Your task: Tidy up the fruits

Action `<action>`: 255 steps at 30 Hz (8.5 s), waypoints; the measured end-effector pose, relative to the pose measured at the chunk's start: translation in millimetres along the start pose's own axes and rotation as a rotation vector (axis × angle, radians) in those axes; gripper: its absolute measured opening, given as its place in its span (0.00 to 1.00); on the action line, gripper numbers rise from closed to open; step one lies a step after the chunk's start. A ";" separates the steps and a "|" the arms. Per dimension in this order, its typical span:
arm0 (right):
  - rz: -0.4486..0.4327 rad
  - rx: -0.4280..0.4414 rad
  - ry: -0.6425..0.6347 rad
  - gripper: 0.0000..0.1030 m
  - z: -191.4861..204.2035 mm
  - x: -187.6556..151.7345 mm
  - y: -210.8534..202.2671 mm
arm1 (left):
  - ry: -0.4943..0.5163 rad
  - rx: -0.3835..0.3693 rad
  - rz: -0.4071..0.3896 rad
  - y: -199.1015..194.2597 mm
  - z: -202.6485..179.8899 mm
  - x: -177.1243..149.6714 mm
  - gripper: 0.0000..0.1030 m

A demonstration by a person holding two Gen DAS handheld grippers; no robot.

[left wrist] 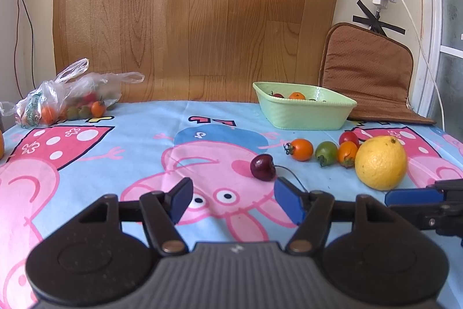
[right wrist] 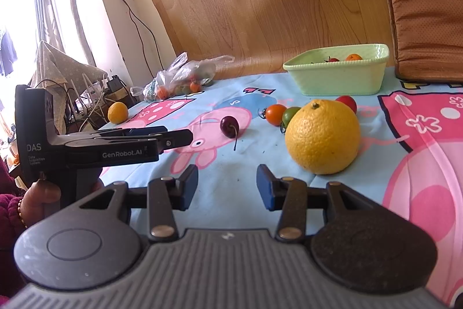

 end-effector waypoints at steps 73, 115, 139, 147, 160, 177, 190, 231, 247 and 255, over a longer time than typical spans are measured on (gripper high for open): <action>0.336 0.083 -0.381 0.31 37.5 64.9 19.9 | 0.063 -0.188 0.111 -18.9 -33.3 -1.5 0.29; 0.086 -0.197 -0.139 0.54 -88.1 -7.2 -81.3 | 0.223 -0.148 0.076 -29.8 -122.6 -20.7 0.72; 0.118 -0.139 -0.118 0.54 -83.2 -5.2 -68.6 | 0.140 -0.147 0.094 -34.5 -94.4 -36.4 0.74; 0.129 -0.157 -0.105 0.54 -86.3 -5.5 -67.4 | 0.136 -0.178 0.097 -27.1 -95.6 -34.8 0.75; 0.100 -0.188 -0.120 0.54 -85.1 -3.7 -73.2 | 0.157 -0.245 0.113 -11.9 -107.6 -26.5 0.75; 0.127 -0.198 -0.193 0.54 -80.9 -9.5 -60.0 | 0.219 -0.264 0.150 10.4 -127.9 -21.1 0.63; 0.087 -0.193 -0.168 0.31 -82.7 -4.8 -63.7 | 0.176 -0.247 0.128 3.9 -114.7 -11.7 0.25; 0.113 -0.046 0.149 0.41 -126.4 82.7 42.2 | -0.214 -0.355 0.178 108.3 -46.5 68.0 0.44; 0.116 -0.087 0.115 0.29 -110.7 69.3 34.1 | -0.322 -0.356 0.161 81.2 -28.4 37.5 0.28; 0.069 -0.143 0.020 0.29 -95.8 33.0 -33.9 | -0.143 -0.331 0.132 22.7 -42.7 12.7 0.28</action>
Point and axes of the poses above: each gripper's, at about its wrist camera, not at the fingertips, and y roughly the way its jaws point, z to its left, x to its top, the point moved 4 cm from there along y, roughly the way its jaws point, and after that the axes turned 5 degrees about -x, right-handed, at the moved point
